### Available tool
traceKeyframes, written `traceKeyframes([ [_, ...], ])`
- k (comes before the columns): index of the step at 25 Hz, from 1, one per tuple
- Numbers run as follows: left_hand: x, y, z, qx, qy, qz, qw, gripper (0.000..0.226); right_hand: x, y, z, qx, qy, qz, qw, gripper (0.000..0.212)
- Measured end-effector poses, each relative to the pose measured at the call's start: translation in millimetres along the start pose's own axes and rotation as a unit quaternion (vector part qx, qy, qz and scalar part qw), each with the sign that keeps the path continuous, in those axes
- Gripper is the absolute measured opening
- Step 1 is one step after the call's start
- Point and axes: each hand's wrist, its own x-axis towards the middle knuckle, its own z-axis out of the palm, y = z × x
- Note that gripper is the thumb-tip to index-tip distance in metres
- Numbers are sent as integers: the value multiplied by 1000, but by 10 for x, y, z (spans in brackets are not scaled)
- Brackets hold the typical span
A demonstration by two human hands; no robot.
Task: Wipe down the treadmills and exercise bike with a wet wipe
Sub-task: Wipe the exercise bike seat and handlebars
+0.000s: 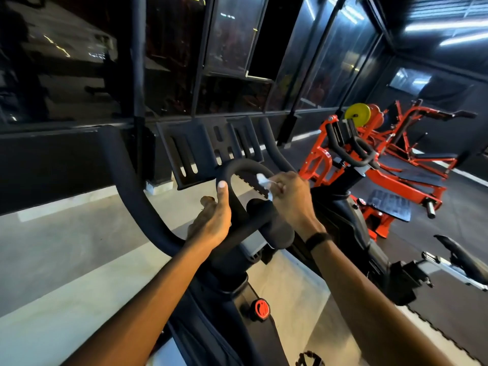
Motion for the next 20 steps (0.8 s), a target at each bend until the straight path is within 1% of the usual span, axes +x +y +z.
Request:
traceKeyframes([
  [1,8,-12,-23,-26,8,-10,1000,85,154,-10,72,-76,-72,4,995,16],
  [2,20,-28,-45,-53,20,-15,998,85,253,-62,134,-148,-128,6,981,19],
  [3,19,-37,-70,-81,31,-18,996,85,305,-133,186,-199,-163,0,966,23],
  [5,-2,-44,-91,-114,55,-13,992,84,317,-251,240,-261,-178,-34,948,31],
  [6,-26,-38,-76,-100,65,-6,993,85,291,-295,251,-279,-171,-57,943,33],
  [7,-43,-32,-47,-78,79,2,994,87,281,-304,253,-267,-169,-66,946,33],
  [8,-48,-44,-15,-59,98,15,993,90,286,-286,248,-213,-179,-66,958,31],
  [10,-102,-64,30,-61,137,66,987,87,312,-209,218,-57,-225,-40,972,19],
  [11,-133,-80,22,-51,159,108,980,81,344,-141,171,7,-223,-25,974,10],
  [12,-154,-96,-25,-6,182,157,971,75,415,-61,105,28,-183,-15,983,9],
  [13,-143,-117,-124,69,220,208,950,66,487,25,6,24,-130,6,991,13],
  [15,-15,-164,-414,218,306,287,882,53,577,259,-224,-12,-31,87,996,15],
  [16,65,-182,-588,271,332,308,850,53,582,392,-291,-27,-14,128,991,13],
  [17,152,-216,-748,310,344,321,826,55,566,490,-323,-46,-18,155,987,18],
  [18,230,-254,-864,337,343,329,813,57,546,545,-275,-63,-43,170,982,25],
  [20,306,-350,-902,367,311,339,808,60,501,535,-111,-58,-91,169,980,35],
])
